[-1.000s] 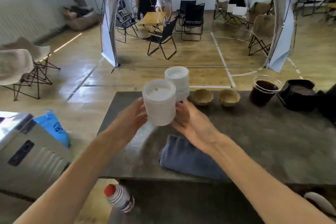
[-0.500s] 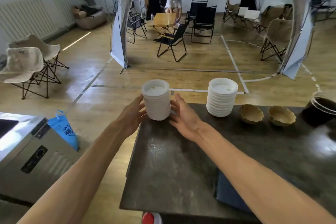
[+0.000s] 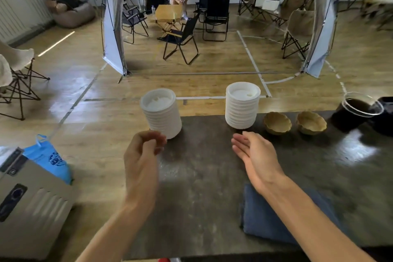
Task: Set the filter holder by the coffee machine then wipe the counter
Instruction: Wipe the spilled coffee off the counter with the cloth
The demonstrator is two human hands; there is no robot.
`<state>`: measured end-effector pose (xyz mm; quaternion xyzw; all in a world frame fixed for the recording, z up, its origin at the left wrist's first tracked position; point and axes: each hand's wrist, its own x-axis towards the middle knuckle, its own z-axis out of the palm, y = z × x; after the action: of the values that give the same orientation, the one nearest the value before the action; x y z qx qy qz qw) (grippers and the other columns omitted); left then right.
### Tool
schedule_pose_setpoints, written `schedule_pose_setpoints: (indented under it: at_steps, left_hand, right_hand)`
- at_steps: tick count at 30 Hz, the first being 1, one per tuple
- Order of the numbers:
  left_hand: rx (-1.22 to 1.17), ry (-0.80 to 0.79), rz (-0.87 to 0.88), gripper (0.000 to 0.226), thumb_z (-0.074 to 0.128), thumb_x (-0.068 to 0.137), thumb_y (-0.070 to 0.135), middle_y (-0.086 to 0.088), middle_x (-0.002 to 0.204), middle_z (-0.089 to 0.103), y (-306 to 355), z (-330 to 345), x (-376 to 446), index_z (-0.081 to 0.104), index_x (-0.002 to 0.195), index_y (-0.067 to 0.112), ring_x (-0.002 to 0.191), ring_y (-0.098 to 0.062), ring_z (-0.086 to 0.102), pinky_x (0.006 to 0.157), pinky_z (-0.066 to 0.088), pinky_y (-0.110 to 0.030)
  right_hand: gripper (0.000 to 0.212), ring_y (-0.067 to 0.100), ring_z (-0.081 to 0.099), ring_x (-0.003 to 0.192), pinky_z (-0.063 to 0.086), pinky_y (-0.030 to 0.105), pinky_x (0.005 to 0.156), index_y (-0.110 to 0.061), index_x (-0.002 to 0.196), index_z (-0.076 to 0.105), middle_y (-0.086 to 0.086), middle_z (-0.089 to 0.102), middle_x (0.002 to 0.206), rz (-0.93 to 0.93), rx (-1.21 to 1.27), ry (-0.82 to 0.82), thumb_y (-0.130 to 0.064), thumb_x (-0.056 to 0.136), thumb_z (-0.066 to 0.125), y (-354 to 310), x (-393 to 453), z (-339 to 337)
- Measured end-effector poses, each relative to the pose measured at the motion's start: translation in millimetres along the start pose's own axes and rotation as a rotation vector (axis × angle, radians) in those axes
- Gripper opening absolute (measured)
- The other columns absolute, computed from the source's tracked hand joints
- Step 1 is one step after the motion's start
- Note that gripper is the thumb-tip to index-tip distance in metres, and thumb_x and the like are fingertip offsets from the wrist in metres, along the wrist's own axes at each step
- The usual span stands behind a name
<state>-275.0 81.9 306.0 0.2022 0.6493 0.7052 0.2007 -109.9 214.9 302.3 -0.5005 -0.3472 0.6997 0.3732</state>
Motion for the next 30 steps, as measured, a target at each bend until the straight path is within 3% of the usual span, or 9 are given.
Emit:
schedule_pose_setpoints:
  at_steps: [3,5,7,9,12,14,18,22,30]
  left_hand:
    - [0.034,-0.263,0.008,0.031,0.043,0.097,0.003,-0.008,0.103,0.071,-2.4,46.1,-4.9,0.069,0.099,0.020,0.099,-0.017,0.066,0.086,0.051,-0.027]
    - [0.099,-0.386,-0.024,0.033,0.041,0.099,0.007,-0.002,0.121,0.067,-6.5,84.4,7.7,0.064,0.119,0.019,0.115,-0.013,0.061,0.101,0.046,-0.029]
    - [0.198,-0.471,-0.071,0.043,0.039,0.099,0.010,0.002,0.143,0.052,-14.3,121.0,24.2,0.048,0.140,0.019,0.130,-0.010,0.048,0.113,0.035,-0.032]
    - [0.311,-0.530,-0.117,0.055,0.043,0.096,0.009,0.003,0.153,0.039,-21.6,147.7,37.5,0.034,0.149,0.020,0.138,-0.013,0.038,0.115,0.031,-0.035]
    - [0.348,-0.596,-0.182,0.072,0.049,0.074,0.008,0.003,0.140,0.054,-37.2,162.0,49.3,0.038,0.143,0.029,0.131,-0.016,0.048,0.109,0.042,-0.047]
    - [0.319,-0.626,-0.184,0.084,0.041,0.058,0.004,0.004,0.132,0.059,-52.5,160.8,54.0,0.042,0.139,0.028,0.127,-0.014,0.052,0.108,0.044,-0.046]
    - [0.280,-0.534,-0.172,0.084,0.044,0.061,-0.001,0.004,0.135,0.057,-45.0,145.0,45.9,0.042,0.140,0.027,0.128,-0.013,0.051,0.110,0.042,-0.044]
    - [0.327,-0.378,-0.139,0.076,0.048,0.077,-0.005,0.008,0.139,0.056,-44.8,109.7,38.8,0.039,0.145,0.028,0.130,-0.008,0.048,0.112,0.039,-0.039]
    - [0.366,-0.256,-0.035,0.075,0.042,0.070,-0.012,0.000,0.132,0.058,-49.4,87.2,33.4,0.045,0.139,0.017,0.128,-0.013,0.049,0.114,0.037,-0.039]
  right_hand:
    - [0.020,0.018,0.058,0.112,0.045,0.034,0.106,-0.009,0.112,0.061,0.010,0.059,0.126,-0.098,-0.067,0.073,-0.006,0.099,0.047,-6.3,6.4,-18.8]
    - [0.042,0.016,0.051,0.119,0.038,0.036,0.111,-0.009,0.138,0.049,0.002,0.052,0.132,-0.121,-0.150,0.058,-0.003,0.096,0.045,-10.7,12.8,-21.6]
    - [0.053,0.017,0.052,0.120,0.039,0.042,0.111,-0.016,0.135,0.052,-0.002,0.055,0.129,-0.100,-0.227,0.031,-0.003,0.084,0.047,-12.3,20.9,-18.1]
    - [0.061,0.024,0.055,0.123,0.044,0.050,0.107,-0.024,0.129,0.055,0.003,0.059,0.132,-0.096,-0.303,0.023,-0.009,0.070,0.047,-8.4,33.6,-16.8]
    - [0.076,0.014,0.043,0.129,0.037,0.041,0.113,-0.022,0.149,0.034,-0.008,0.047,0.137,-0.124,-0.397,0.007,-0.002,0.077,0.047,-10.7,39.1,-12.8]
    - [0.075,0.013,0.045,0.125,0.037,0.038,0.113,-0.022,0.148,0.036,-0.008,0.050,0.129,-0.157,-0.424,-0.016,0.009,0.080,0.043,-14.2,40.4,-12.2]
    - [0.074,0.014,0.051,0.123,0.041,0.041,0.111,-0.022,0.142,0.046,-0.007,0.058,0.126,-0.181,-0.475,-0.069,0.012,0.076,0.042,-10.8,44.5,-6.3]
    - [0.072,0.007,0.048,0.118,0.041,0.033,0.108,-0.024,0.142,0.047,-0.013,0.055,0.120,-0.188,-0.527,-0.221,0.010,0.078,0.042,-4.4,35.4,14.8]
    - [0.069,0.006,0.051,0.116,0.042,0.026,0.103,-0.024,0.139,0.050,-0.012,0.059,0.118,-0.219,-0.522,-0.376,0.010,0.080,0.042,12.6,36.0,34.9]
